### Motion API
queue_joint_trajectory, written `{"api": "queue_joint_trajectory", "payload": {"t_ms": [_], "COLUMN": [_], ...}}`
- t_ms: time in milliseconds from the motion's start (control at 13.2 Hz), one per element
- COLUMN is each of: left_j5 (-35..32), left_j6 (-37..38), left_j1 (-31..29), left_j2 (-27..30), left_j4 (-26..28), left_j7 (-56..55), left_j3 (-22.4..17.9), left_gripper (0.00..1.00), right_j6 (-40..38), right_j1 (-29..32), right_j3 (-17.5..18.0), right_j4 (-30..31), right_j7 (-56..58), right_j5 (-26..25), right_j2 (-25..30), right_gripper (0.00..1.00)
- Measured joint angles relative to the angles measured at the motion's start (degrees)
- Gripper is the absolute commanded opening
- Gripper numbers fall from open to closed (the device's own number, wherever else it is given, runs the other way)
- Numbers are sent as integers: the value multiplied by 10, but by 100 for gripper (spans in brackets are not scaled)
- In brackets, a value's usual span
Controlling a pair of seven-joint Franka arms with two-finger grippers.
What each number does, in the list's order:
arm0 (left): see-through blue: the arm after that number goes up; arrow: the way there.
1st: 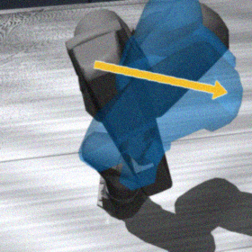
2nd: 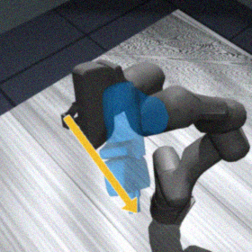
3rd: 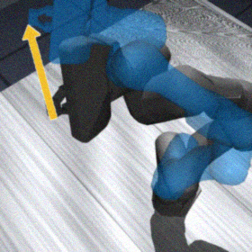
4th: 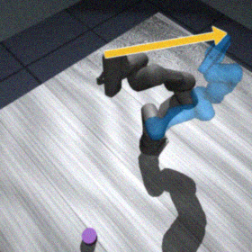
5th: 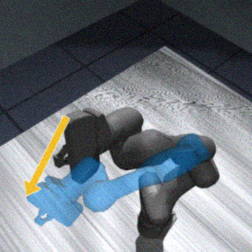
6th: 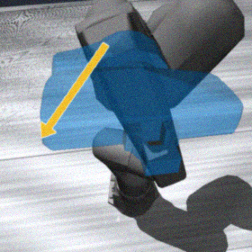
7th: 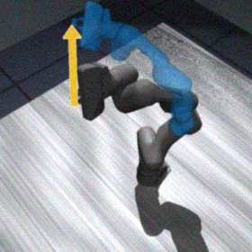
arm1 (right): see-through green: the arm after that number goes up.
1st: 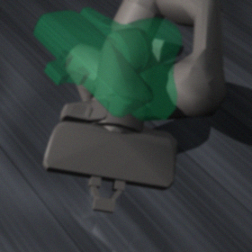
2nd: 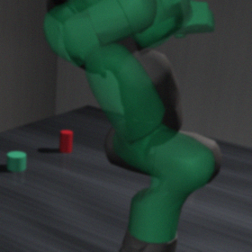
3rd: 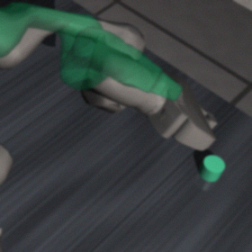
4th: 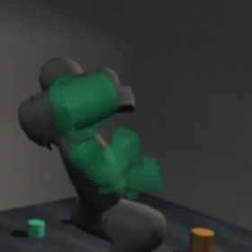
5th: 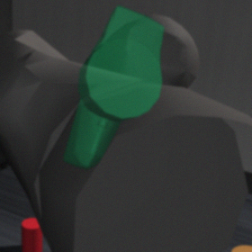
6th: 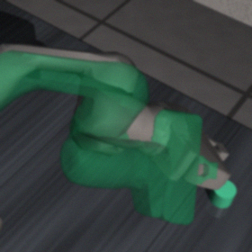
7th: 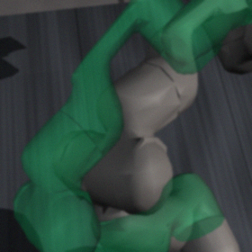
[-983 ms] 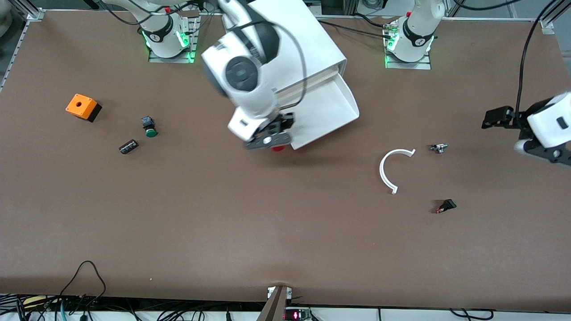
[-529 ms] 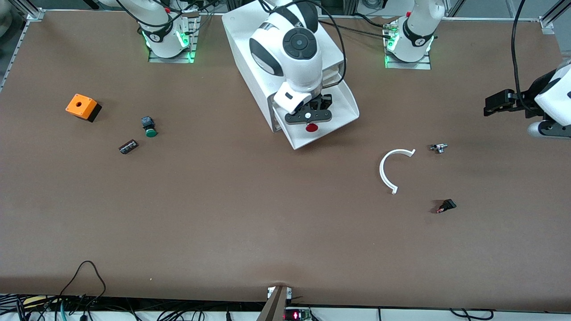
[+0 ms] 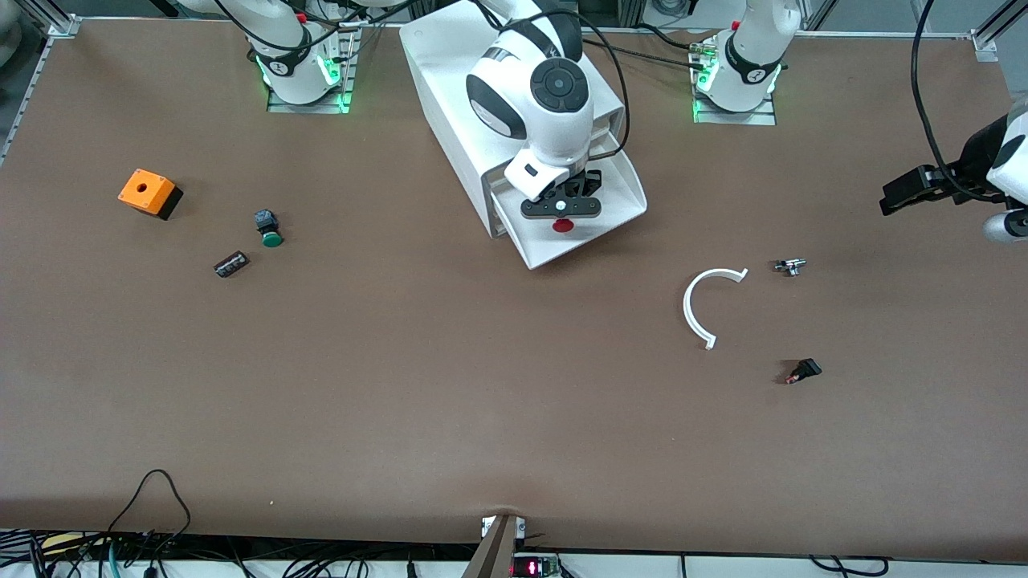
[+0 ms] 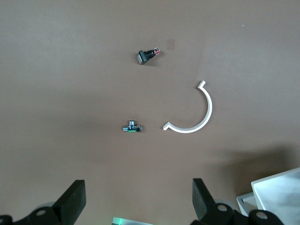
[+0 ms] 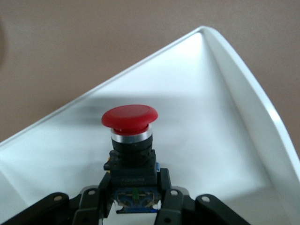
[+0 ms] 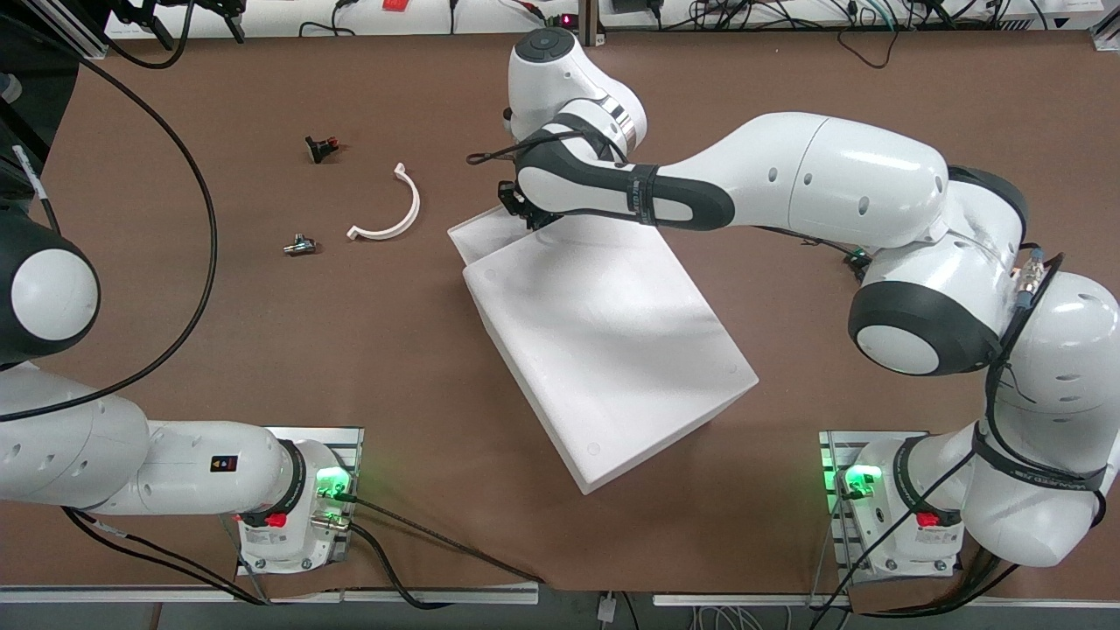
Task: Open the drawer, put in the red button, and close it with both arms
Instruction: 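Lower the red button into the drawer and open the right gripper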
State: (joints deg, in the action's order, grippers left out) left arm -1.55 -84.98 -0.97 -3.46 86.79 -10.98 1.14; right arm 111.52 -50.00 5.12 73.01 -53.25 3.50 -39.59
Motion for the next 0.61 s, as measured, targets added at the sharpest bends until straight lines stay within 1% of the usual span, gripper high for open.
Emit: {"api": "queue_joint_trajectory", "payload": {"t_ms": [76, 151, 227, 303, 454, 605], "left_j5": [0, 0, 0, 0, 0, 0], "left_j6": [-6, -8, -11, -15, -30, -46], "left_j1": [0, 0, 0, 0, -2, -3], "left_j2": [7, 13, 19, 25, 34, 39], "left_j4": [10, 19, 26, 33, 49, 63], "left_j7": [-7, -13, -16, -18, -19, -15], "left_j3": [0, 0, 0, 0, 0, 0], "left_gripper": [100, 100, 100, 100, 100, 100], "right_j6": [0, 0, 1, 2, 1, -7], "right_j1": [-3, -6, -9, -10, -9, -1], "right_j3": [0, 0, 0, -1, -7, -11], "right_j4": [6, 9, 10, 10, 4, -15], "right_j7": [-3, -7, -8, -9, -9, -8], "right_j5": [0, 0, 0, 0, 0, 0], "right_j2": [-3, -6, -9, -9, -8, -1], "right_gripper": [4, 36, 94, 100, 100, 100]}}
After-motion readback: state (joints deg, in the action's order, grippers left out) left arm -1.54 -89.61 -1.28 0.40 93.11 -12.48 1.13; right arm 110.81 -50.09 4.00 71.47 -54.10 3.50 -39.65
